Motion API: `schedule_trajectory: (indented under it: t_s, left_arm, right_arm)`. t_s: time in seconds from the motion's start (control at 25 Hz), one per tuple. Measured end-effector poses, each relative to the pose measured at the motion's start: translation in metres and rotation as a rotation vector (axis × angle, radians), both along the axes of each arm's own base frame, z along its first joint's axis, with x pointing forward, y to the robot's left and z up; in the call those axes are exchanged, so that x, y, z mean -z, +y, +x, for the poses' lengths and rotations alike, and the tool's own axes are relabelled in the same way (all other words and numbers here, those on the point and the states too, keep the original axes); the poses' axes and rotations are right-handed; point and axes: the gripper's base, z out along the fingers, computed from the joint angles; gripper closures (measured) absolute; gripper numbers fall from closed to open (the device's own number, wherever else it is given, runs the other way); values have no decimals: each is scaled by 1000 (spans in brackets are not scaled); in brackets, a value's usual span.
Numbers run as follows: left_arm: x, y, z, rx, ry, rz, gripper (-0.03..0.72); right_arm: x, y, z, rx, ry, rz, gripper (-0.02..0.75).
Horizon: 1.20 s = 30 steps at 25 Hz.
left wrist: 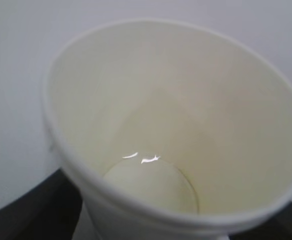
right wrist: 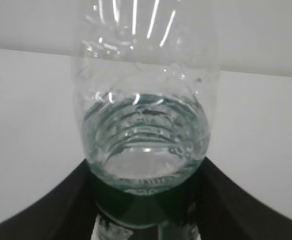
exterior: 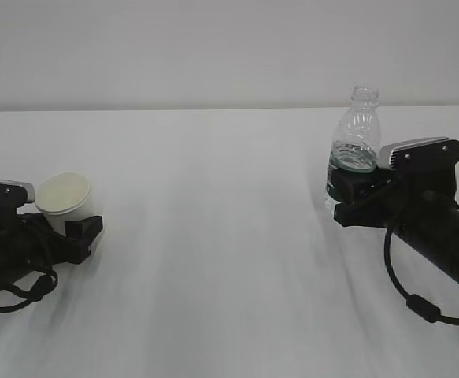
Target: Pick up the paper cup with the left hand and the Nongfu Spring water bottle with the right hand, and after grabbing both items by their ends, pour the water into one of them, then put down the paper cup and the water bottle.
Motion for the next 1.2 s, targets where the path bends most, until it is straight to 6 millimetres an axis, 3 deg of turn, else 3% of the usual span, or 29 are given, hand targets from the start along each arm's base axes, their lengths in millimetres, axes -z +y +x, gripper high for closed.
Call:
schedule_trajectory:
  t_s: [0.2, 0.44, 0.84, 0.96, 1.2]
  left_arm:
    - [0, 0, 0, 10, -8, 25, 85]
    - [0, 0, 0, 15, -11, 36, 14]
    - [-2, -1, 6, 18, -31, 33, 11]
    - [-2, -1, 6, 16, -31, 33, 27]
    - [-2, -1, 6, 15, -31, 33, 133]
  right_arm:
    - [0, 0, 0, 0, 0, 0, 325]
    - [0, 0, 0, 0, 0, 0, 326]
    - [0, 0, 0, 0, 0, 0, 327]
    - [0, 0, 0, 0, 0, 0, 327]
    - [0, 0, 0, 0, 0, 0, 327]
